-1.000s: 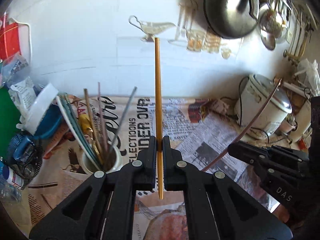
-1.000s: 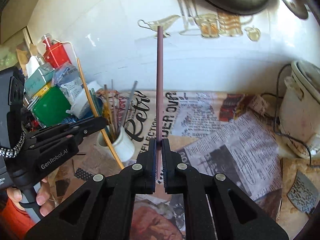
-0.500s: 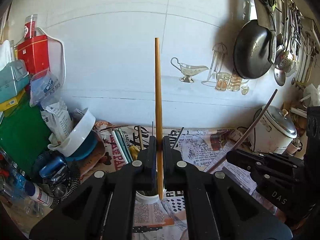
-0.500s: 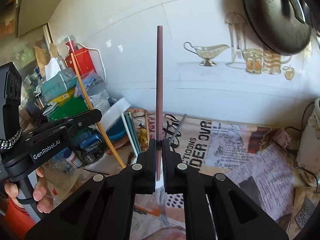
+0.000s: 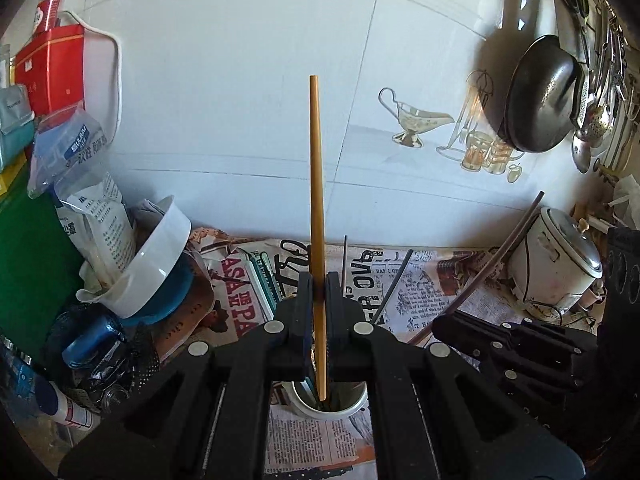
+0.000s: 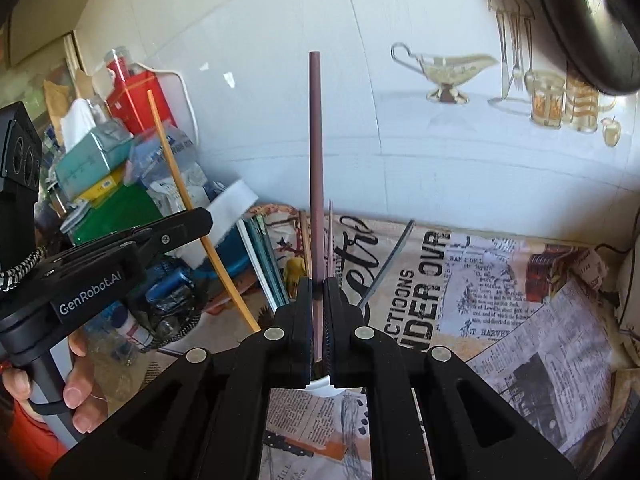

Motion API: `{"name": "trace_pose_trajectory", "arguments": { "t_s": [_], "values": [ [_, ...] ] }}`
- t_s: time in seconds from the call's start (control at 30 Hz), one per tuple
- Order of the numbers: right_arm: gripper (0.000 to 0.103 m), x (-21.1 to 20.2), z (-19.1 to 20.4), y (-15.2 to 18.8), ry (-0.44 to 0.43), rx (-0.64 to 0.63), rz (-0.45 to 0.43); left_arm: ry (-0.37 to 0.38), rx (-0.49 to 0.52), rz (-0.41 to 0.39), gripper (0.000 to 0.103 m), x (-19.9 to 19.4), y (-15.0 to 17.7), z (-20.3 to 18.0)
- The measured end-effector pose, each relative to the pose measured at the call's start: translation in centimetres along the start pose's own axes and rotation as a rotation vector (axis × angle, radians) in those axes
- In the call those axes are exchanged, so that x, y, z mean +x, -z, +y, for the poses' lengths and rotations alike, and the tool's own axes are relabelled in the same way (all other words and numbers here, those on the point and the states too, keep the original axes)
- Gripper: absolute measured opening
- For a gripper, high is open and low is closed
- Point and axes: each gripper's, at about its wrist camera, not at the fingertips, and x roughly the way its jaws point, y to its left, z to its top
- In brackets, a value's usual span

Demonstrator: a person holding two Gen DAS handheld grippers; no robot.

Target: Organize utensils

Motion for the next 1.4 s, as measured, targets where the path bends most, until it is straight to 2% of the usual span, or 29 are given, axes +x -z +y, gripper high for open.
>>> {"name": "trace_pose_trajectory", "arguments": {
  "t_s": [0.33, 0.5, 0.73, 0.93, 1.0, 1.2, 1.4],
  "values": [
    [0.005, 4.6, -0.7, 1.6, 0.047, 0.032, 0.116, 0.004, -0.005, 0.138, 0.003, 6.3, 3.0, 1.7],
    [0.005, 6.5, -0.8, 2.3, 0.053, 0.039, 0.170, 0.014, -0.012, 0.186, 0.003, 7.3, 4.0, 2.2],
    [0.006, 7.4, -0.6, 2.4, 0.041, 0.025, 0.198, 0.043, -0.019, 0.250, 0.003, 7.9, 4.8, 2.2],
    [0.009, 6.8, -0.4, 2.4, 0.020, -0.013, 0.215, 0.013, -0.004, 0.252, 0.005, 6.8, 4.8, 1.4],
    [0.016, 6.0, -0.4, 2.3, 0.010, -0.026, 0.206, -0.003, 0.001, 0.244, 0.014, 6.2, 4.7, 1.1],
    [0.022, 1.3, -0.8, 2.0, 0.025, -0.086, 0.123, -0.074, -0.001, 0.159, 0.042, 2.2, 3.9, -0.4],
    [0.028, -5.9, -1.5, 1.2, 0.002, -0.154, -0.001, -0.119, -0.010, 0.015, 0.057, -4.5, 3.4, -3.1]
  ]
}}
